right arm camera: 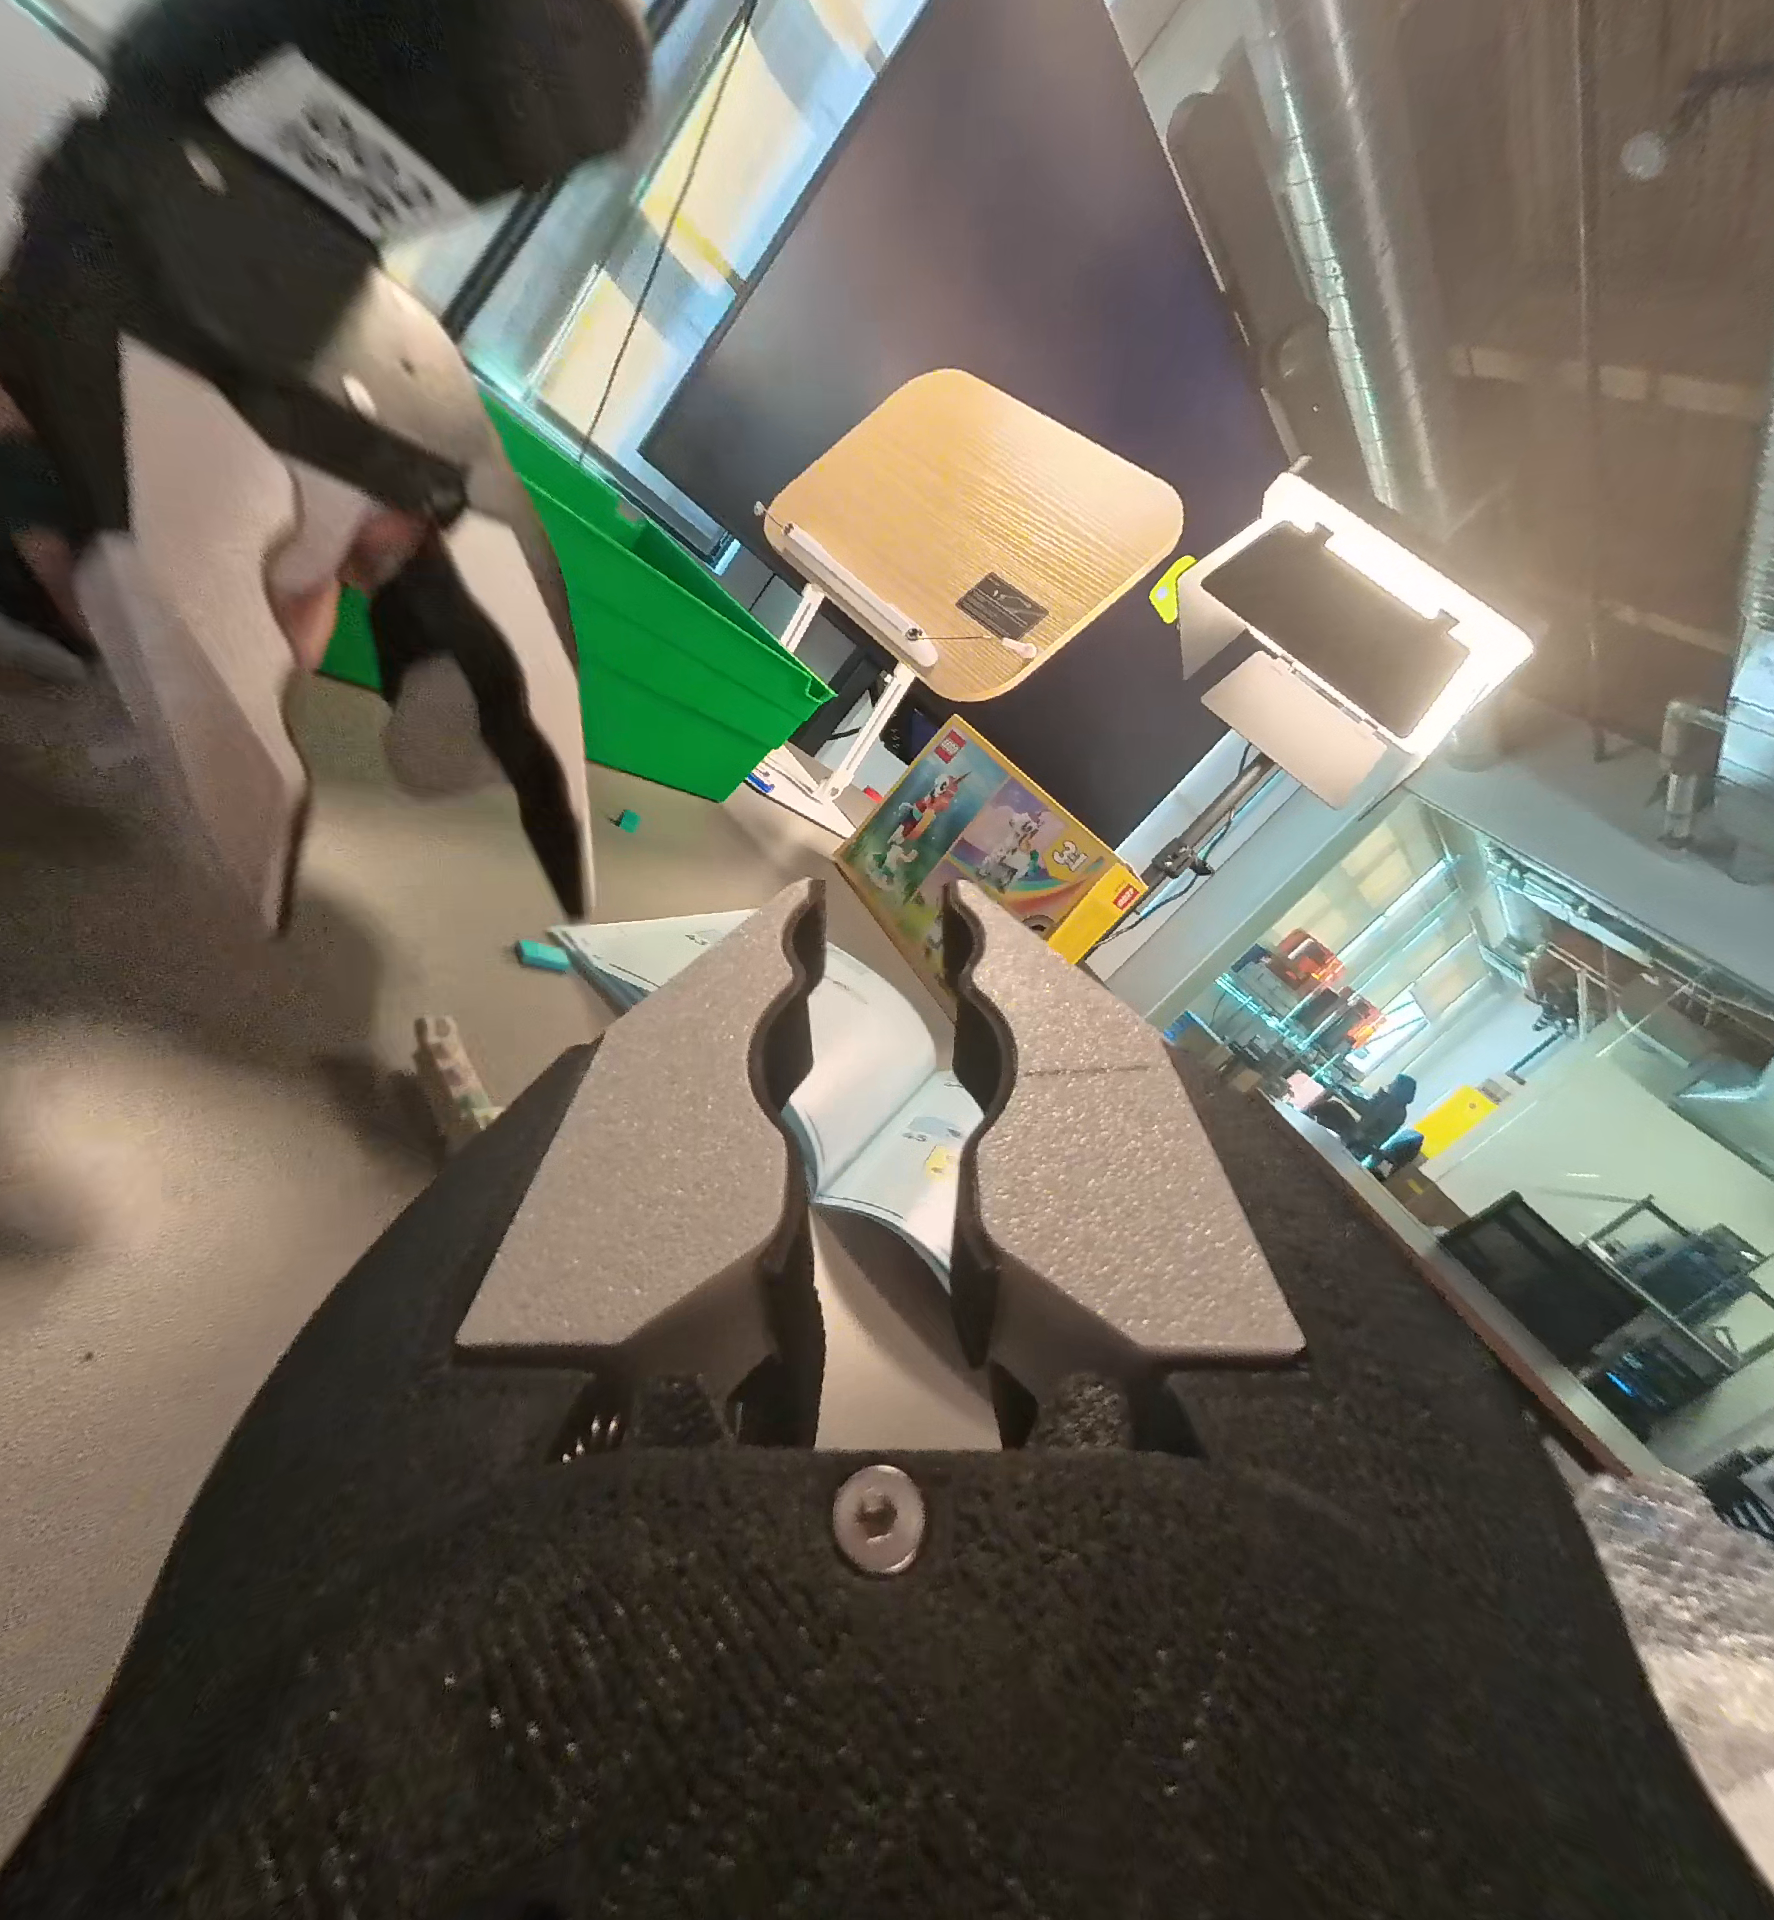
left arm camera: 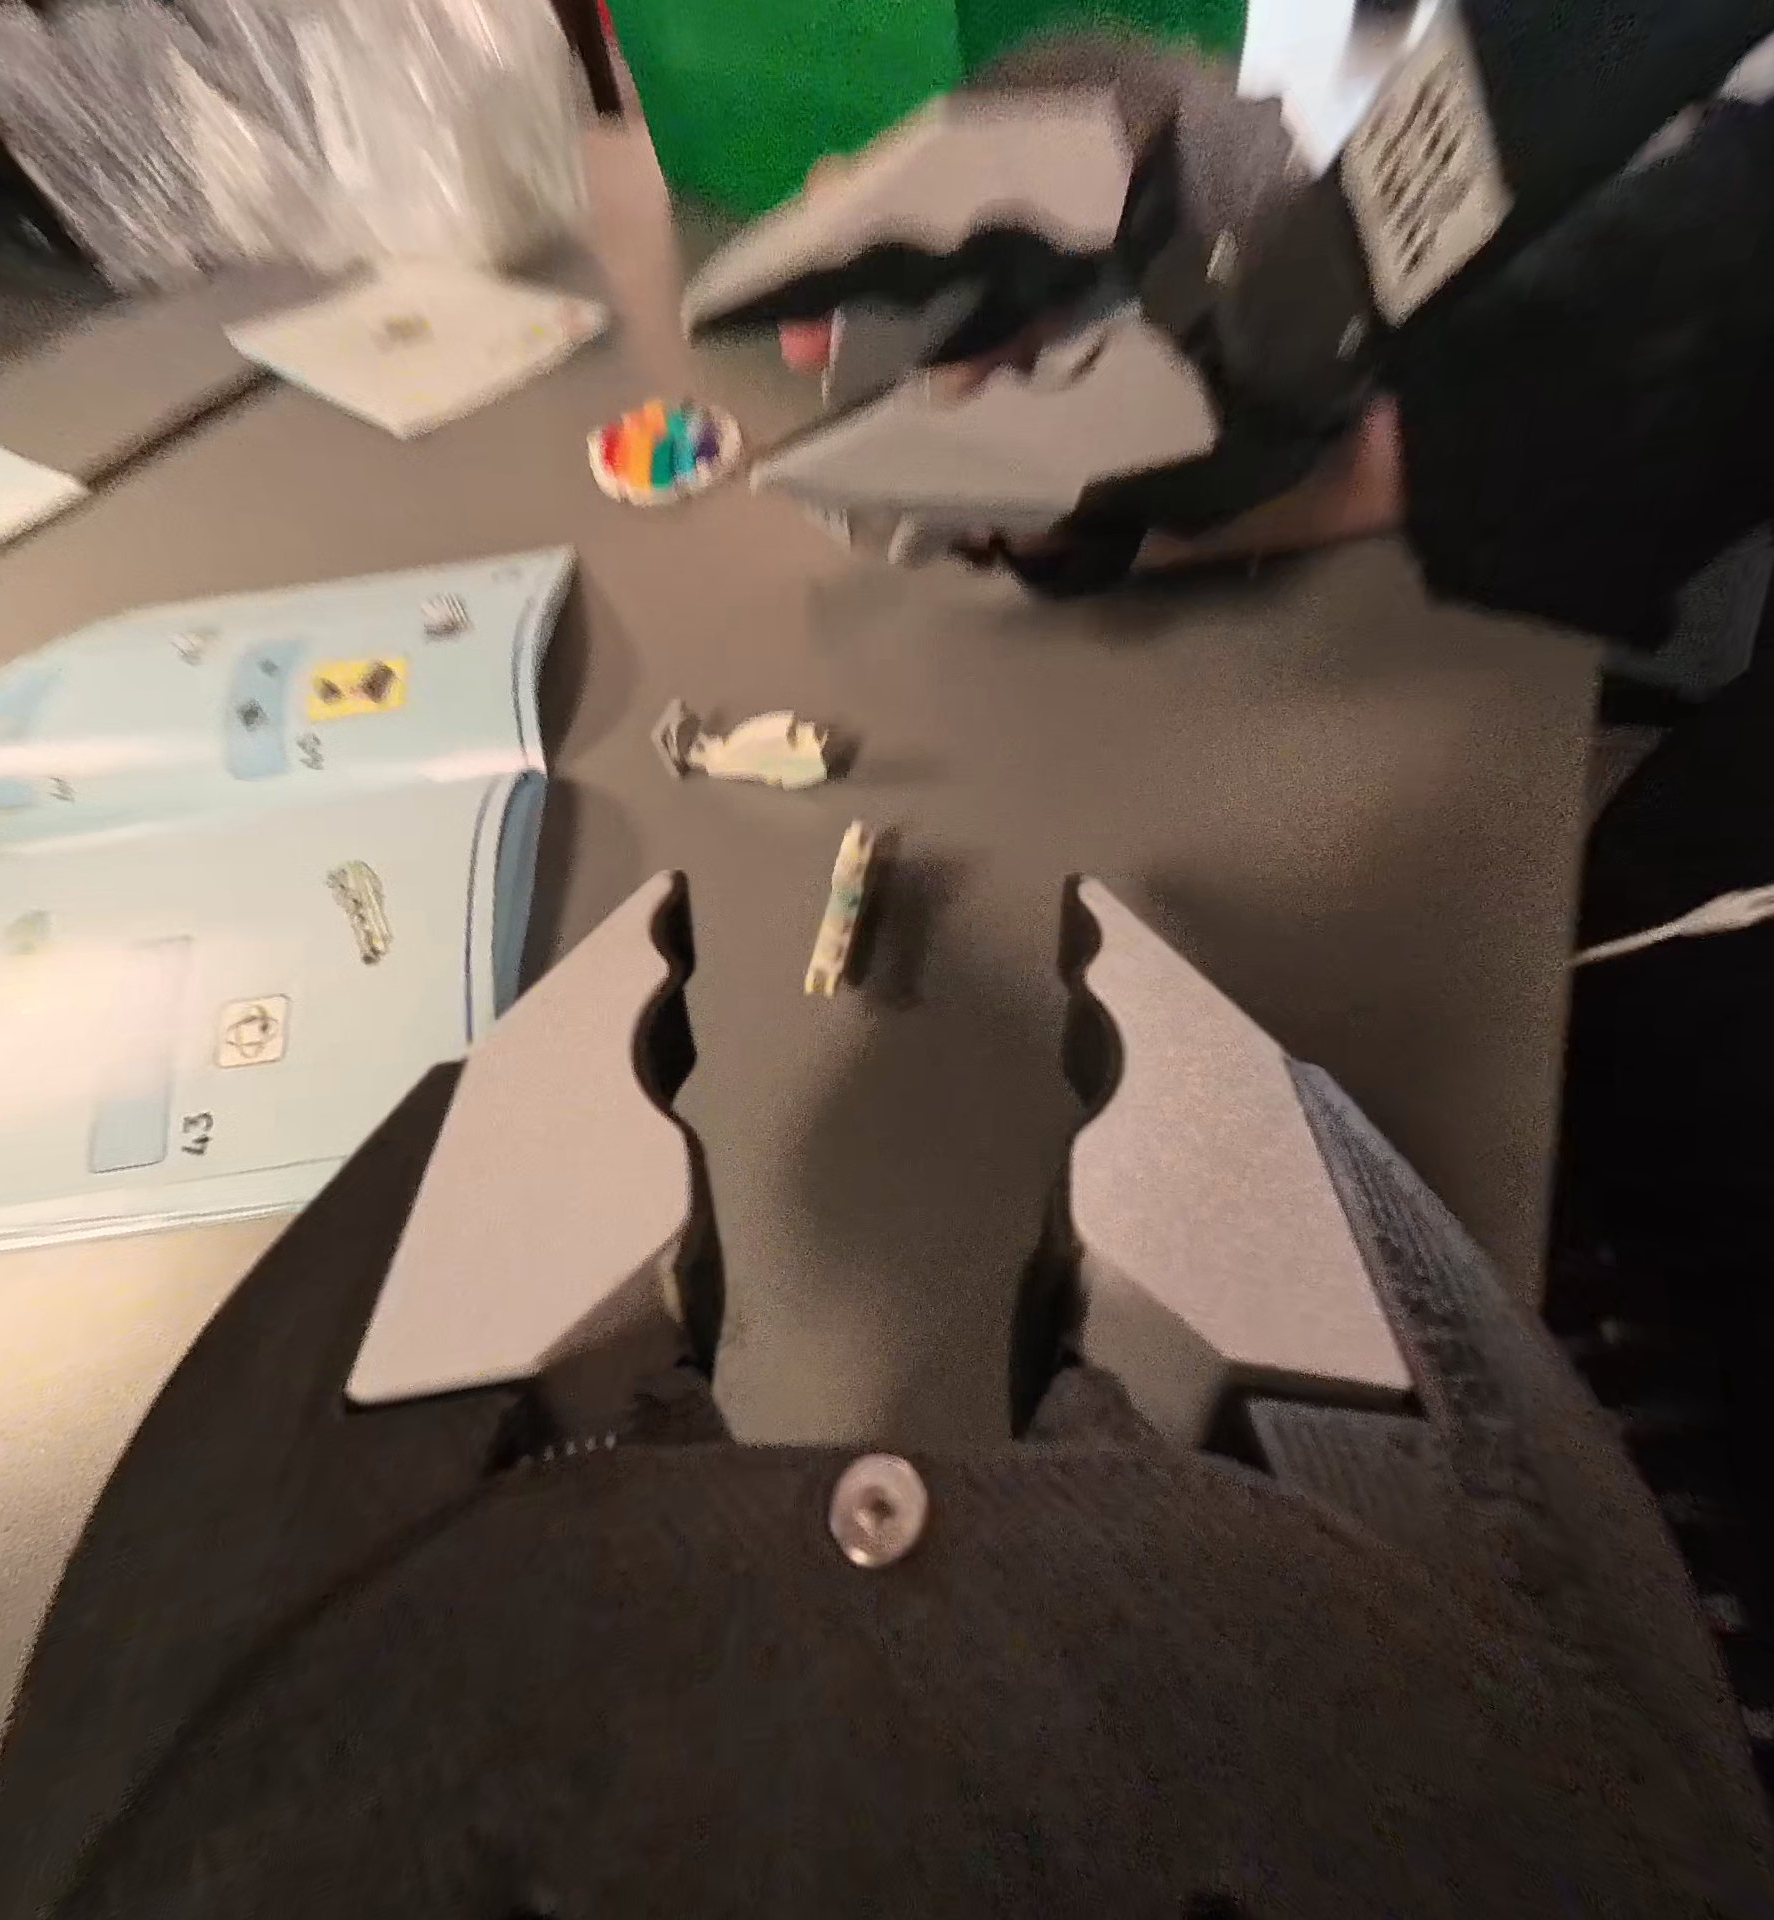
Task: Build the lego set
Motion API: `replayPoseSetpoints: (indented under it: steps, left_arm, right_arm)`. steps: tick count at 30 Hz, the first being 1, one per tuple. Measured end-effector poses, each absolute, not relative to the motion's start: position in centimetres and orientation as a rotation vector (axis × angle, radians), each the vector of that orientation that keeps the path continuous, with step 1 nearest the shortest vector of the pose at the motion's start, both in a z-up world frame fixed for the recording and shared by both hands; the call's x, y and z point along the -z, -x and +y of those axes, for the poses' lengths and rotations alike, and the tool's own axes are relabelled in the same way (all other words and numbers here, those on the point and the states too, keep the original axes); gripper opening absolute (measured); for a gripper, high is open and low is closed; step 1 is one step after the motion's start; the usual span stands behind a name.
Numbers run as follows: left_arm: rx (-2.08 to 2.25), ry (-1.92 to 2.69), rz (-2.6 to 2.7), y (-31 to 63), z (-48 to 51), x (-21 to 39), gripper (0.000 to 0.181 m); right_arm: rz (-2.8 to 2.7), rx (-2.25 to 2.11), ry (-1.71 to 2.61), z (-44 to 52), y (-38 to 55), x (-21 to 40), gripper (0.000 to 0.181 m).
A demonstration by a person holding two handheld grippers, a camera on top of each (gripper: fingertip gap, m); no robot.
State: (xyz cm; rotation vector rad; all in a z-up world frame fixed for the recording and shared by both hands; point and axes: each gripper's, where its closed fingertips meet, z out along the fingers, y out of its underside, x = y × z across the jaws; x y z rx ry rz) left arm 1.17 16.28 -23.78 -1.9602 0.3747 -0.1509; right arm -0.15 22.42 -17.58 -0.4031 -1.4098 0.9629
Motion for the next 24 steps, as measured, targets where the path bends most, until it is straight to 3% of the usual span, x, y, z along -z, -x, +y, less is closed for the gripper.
replayPoseSetpoints:
  steps: [5, 11, 13, 17, 24]
  left_arm:
    - [0.088, 1.713, 0.293, -1.6, 10.7, 17.2, 0.077]
    - [-0.224, 1.743, -0.069, 8.7, 1.8, 12.6, 0.056]
    - [-0.316, 1.858, -0.286, 14.3, -0.7, 13.6, 0.041]
    - [-0.235, 2.182, -0.57, 21.4, -2.5, 18.7, 0.028]
    - [-0.063, 2.531, -0.754, 24.8, -1.9, 26.0, 0.03]
  right_arm:
    - [-1.387, -0.92, 0.421, 22.9, 0.2, 17.4, 0.02]
    - [-1.319, -0.894, 0.506, 23.9, 0.9, 16.5, 0.02]
    - [-1.304, -0.888, 0.536, 24.2, 1.2, 16.4, 0.02]
    - [-1.283, -0.892, 0.58, 24.5, 1.9, 16.4, 0.02]
    - [-1.319, -0.829, 0.566, 24.4, 2.4, 17.3, 0.02]
